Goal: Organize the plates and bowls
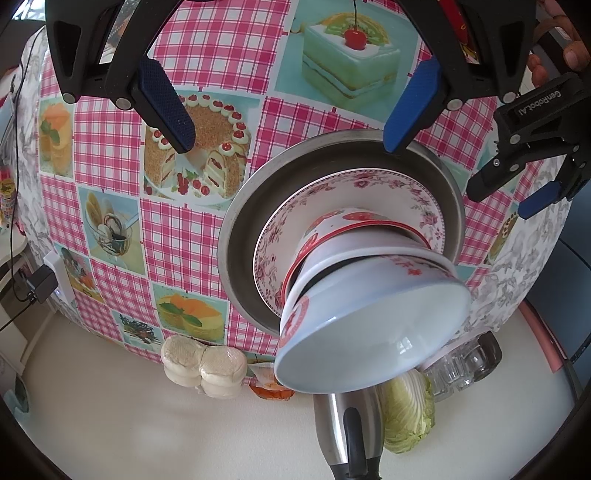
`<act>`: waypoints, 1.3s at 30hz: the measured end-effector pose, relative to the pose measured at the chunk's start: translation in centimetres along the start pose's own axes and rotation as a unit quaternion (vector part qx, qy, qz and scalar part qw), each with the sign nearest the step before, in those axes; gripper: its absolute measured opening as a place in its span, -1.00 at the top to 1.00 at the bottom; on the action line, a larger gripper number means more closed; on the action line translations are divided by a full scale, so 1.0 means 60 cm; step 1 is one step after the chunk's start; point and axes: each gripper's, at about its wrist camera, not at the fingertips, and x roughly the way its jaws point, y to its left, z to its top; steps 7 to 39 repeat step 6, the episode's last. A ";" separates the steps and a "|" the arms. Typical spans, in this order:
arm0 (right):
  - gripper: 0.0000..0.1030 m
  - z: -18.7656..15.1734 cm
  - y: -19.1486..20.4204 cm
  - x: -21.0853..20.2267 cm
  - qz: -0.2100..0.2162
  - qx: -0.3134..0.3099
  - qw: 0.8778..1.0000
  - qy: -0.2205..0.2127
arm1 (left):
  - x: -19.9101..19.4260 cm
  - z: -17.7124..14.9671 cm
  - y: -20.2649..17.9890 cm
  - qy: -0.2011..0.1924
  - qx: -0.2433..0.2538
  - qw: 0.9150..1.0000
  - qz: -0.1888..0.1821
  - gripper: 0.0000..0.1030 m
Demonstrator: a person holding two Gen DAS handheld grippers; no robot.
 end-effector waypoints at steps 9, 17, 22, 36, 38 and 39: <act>-1.00 -0.001 -0.001 0.000 -0.001 -0.001 1.000 0.001 | -0.004 0.002 0.018 -0.008 -0.030 0.999 -0.009 -0.90; -1.00 -0.001 -0.001 0.000 -0.001 -0.001 1.000 0.001 | -0.004 0.002 0.018 -0.008 -0.030 0.999 -0.009 -0.90; -1.00 -0.001 -0.001 0.000 -0.001 -0.001 1.000 0.001 | -0.004 0.002 0.018 -0.008 -0.030 0.999 -0.009 -0.90; -1.00 -0.001 -0.001 0.000 -0.001 -0.001 1.000 0.001 | -0.004 0.002 0.018 -0.008 -0.030 0.999 -0.009 -0.90; -1.00 -0.001 -0.001 0.000 -0.001 -0.001 1.000 0.001 | -0.004 0.002 0.018 -0.008 -0.030 0.999 -0.009 -0.90; -1.00 -0.001 -0.001 0.000 -0.001 -0.001 1.000 0.001 | -0.004 0.002 0.018 -0.008 -0.030 0.999 -0.009 -0.90</act>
